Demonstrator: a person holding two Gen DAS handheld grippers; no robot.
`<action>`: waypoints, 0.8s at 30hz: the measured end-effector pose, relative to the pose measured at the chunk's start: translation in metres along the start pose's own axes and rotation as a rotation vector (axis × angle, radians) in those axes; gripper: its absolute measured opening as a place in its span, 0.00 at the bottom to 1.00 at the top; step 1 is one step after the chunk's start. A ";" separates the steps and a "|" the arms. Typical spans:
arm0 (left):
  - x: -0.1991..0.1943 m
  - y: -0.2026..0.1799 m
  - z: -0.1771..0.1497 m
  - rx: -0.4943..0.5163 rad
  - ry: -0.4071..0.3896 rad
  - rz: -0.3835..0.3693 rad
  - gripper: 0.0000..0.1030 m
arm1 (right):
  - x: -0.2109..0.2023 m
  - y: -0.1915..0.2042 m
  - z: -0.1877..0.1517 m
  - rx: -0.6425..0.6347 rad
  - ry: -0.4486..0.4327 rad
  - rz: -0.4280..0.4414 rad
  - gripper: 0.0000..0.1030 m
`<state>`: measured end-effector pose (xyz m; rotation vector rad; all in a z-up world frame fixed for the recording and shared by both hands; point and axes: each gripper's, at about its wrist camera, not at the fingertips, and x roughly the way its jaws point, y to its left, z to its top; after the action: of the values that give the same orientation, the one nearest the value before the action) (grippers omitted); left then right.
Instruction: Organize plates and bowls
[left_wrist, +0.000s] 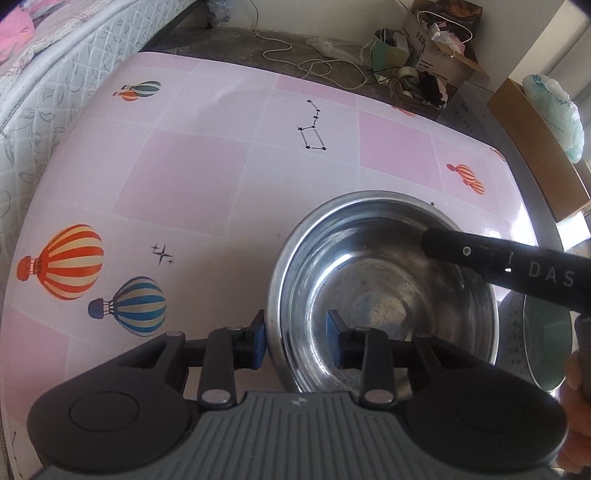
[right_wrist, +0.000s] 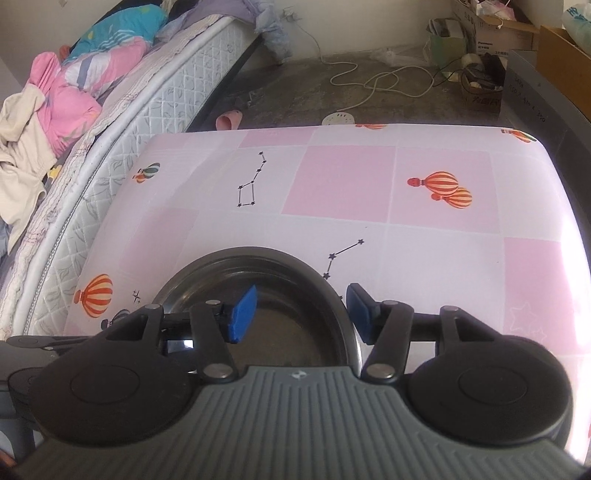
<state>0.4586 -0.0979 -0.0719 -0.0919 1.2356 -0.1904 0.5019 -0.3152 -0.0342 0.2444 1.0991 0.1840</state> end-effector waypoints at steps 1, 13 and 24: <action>-0.002 0.005 -0.002 -0.004 0.005 0.001 0.32 | 0.000 0.005 -0.002 -0.008 0.006 0.011 0.53; -0.038 0.038 -0.031 0.011 -0.042 0.057 0.56 | -0.017 0.053 -0.046 -0.085 0.006 0.059 0.52; -0.117 0.003 -0.059 0.118 -0.224 0.013 0.84 | -0.134 0.058 -0.068 -0.158 -0.248 0.059 0.80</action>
<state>0.3667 -0.0700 0.0169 -0.0023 0.9996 -0.2351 0.3802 -0.2880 0.0679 0.1535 0.8270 0.2839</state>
